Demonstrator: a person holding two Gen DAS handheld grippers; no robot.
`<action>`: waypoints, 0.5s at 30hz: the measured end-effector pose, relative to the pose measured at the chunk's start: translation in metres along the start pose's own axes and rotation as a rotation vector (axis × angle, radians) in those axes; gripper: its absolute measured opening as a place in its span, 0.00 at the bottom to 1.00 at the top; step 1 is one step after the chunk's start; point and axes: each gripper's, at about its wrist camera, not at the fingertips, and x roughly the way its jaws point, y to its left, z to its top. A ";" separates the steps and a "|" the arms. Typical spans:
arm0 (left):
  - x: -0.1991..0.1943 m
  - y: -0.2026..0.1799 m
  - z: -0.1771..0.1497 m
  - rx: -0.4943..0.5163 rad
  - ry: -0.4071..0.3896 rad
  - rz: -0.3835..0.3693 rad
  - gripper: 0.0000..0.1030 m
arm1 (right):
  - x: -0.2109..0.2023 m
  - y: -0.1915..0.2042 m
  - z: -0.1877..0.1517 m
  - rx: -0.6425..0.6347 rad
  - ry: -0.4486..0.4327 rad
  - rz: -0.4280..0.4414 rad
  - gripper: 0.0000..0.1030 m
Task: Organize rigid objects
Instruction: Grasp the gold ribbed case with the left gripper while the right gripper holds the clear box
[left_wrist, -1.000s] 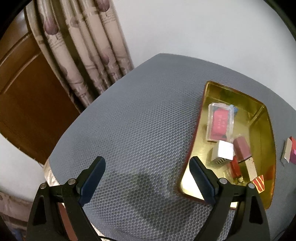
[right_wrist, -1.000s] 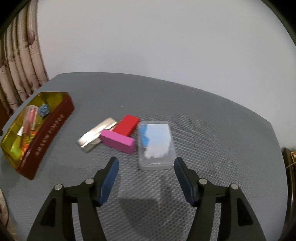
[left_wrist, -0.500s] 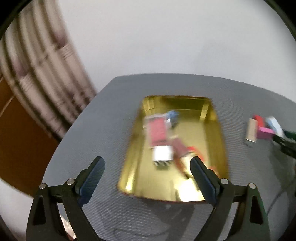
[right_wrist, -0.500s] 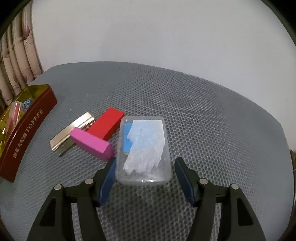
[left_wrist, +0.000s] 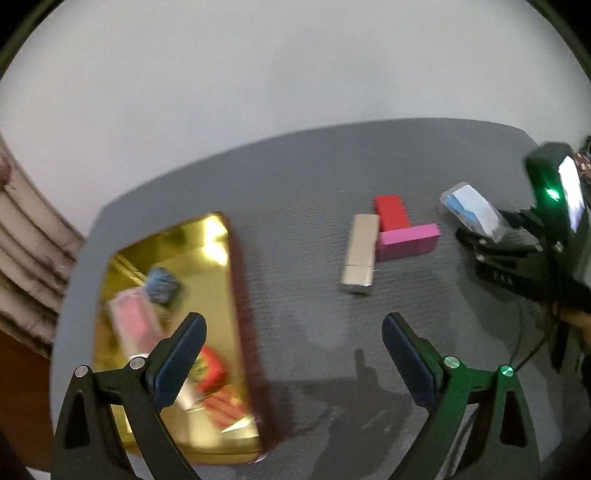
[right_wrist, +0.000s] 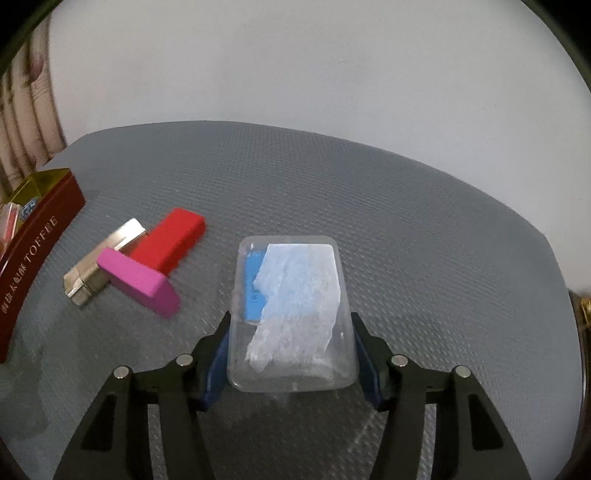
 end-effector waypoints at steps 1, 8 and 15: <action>0.004 -0.003 0.002 0.005 0.008 -0.015 0.92 | -0.003 -0.005 -0.006 0.014 -0.002 -0.004 0.57; 0.046 -0.024 0.018 0.039 0.080 -0.104 0.91 | -0.009 -0.013 -0.021 0.043 -0.008 0.006 0.57; 0.091 -0.021 0.037 0.011 0.185 -0.106 0.56 | -0.014 -0.027 -0.029 0.052 -0.008 0.018 0.58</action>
